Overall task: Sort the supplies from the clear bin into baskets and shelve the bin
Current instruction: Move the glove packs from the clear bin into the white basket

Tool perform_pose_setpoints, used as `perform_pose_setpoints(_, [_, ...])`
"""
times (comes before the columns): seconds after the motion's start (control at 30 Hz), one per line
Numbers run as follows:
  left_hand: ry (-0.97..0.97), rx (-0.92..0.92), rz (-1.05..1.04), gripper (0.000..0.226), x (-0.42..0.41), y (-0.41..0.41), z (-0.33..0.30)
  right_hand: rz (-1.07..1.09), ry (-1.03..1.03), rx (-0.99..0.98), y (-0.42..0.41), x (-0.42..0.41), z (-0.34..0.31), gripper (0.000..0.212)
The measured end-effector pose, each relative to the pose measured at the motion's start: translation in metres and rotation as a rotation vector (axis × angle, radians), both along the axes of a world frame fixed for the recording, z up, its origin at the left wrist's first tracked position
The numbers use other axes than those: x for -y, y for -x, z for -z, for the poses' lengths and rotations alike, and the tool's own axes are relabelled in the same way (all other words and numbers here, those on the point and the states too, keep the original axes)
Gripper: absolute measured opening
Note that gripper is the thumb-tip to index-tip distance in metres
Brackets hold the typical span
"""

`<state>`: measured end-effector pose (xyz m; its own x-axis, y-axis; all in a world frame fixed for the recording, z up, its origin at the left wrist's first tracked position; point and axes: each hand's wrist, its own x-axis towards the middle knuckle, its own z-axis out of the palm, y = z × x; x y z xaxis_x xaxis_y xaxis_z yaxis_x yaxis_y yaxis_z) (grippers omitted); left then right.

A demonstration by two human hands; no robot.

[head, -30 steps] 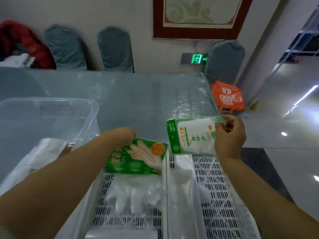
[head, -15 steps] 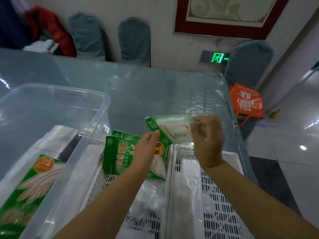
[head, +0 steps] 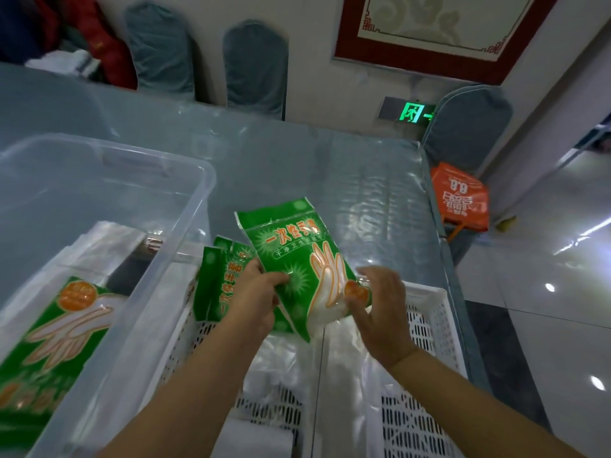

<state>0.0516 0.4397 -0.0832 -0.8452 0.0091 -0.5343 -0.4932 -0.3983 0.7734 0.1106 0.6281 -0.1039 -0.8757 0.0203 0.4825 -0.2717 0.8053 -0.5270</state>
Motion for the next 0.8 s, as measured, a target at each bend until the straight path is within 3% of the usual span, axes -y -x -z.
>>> perform_pose_setpoints(0.07, [-0.050,-0.026,-0.011,0.034,0.008,-0.004,0.003,0.105,0.253,0.313,0.015,0.004,-0.009,0.060])
perform_pose_setpoints(0.13, [-0.069,-0.080,-0.026,0.038,0.016,-0.006,0.006,0.078,0.643,0.672,0.033,0.010,-0.018,0.045])
perform_pose_setpoints(0.2, [-0.014,-0.143,-0.030,0.044,0.024,-0.008,0.010,0.004,0.754,0.846,0.047,0.018,-0.021,0.029])
perform_pose_setpoints(0.33, [0.164,-0.168,-0.009,0.046,0.043,-0.012,0.026,-0.068,0.343,0.727,0.072,0.042,-0.018,0.016])
perform_pose_setpoints(0.5, [0.731,-0.054,-0.009,0.038,0.070,-0.027,0.048,-0.161,-0.237,0.616,0.106,0.056,-0.019,0.011])
perform_pose_setpoints(0.6, [1.028,-0.278,0.255,0.036,0.079,-0.049,0.059,-0.187,-0.512,0.525,0.118,0.061,-0.017,0.020])
perform_pose_setpoints(0.7, [1.330,-0.600,0.717,0.040,0.073,-0.051,0.069,-0.199,-0.569,0.484,0.127,0.063,-0.016,0.024])
perform_pose_setpoints(0.8, [1.515,-0.666,1.020,0.054,0.065,-0.047,0.078,-0.201,-0.584,0.469,0.130,0.061,-0.012,0.025])
